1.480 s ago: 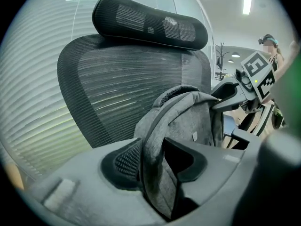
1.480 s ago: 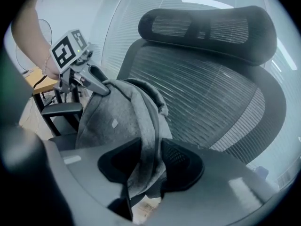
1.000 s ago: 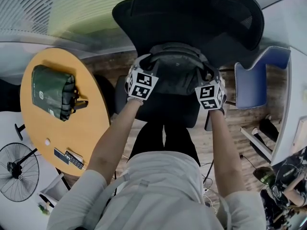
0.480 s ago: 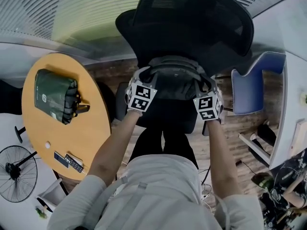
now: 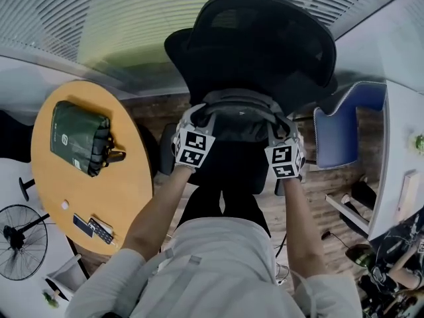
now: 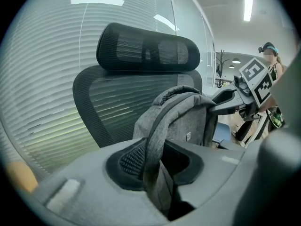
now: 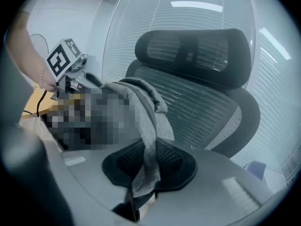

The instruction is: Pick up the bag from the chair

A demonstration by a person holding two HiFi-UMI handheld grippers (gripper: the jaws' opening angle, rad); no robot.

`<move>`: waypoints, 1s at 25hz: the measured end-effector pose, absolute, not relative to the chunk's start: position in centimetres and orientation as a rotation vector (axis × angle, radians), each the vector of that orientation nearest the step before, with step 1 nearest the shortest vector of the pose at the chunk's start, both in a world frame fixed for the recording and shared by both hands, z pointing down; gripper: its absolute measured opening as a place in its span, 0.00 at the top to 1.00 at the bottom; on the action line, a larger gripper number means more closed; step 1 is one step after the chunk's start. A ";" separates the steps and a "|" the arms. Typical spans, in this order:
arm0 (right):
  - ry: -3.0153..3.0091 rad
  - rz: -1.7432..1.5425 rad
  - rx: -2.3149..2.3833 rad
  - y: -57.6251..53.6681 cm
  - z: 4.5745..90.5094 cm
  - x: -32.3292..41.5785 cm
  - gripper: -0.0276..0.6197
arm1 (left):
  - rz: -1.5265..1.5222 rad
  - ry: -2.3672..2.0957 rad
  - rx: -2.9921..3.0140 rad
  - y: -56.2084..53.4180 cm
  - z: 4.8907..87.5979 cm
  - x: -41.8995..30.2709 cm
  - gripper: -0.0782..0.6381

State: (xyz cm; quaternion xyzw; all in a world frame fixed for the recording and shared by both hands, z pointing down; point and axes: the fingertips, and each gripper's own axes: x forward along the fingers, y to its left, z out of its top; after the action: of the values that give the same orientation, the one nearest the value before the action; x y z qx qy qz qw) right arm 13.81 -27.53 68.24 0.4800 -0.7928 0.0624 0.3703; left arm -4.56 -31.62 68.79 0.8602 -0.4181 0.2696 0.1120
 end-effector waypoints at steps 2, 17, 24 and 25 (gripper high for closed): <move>-2.039 0.146 1.242 -27.7 67.3 13.8 0.86 | 0.780 -1.237 2.527 -31.7 67.9 -4.5 0.77; -2.072 0.108 1.311 -26.7 60.1 14.0 0.86 | 0.721 -1.281 2.575 -30.0 60.3 -4.3 0.77; -2.098 0.072 1.313 -26.0 55.8 14.0 0.86 | 0.678 -1.305 2.588 -28.8 55.8 -4.4 0.77; -2.104 0.068 1.313 -25.9 55.3 13.9 0.86 | 0.674 -1.308 2.592 -28.8 55.3 -4.4 0.77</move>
State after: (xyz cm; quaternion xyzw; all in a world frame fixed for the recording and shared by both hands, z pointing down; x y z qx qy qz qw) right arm 13.92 -25.94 55.27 0.5005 -0.8021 0.0260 0.3246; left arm -4.38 -28.75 55.28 0.8669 -0.4373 0.2255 0.0803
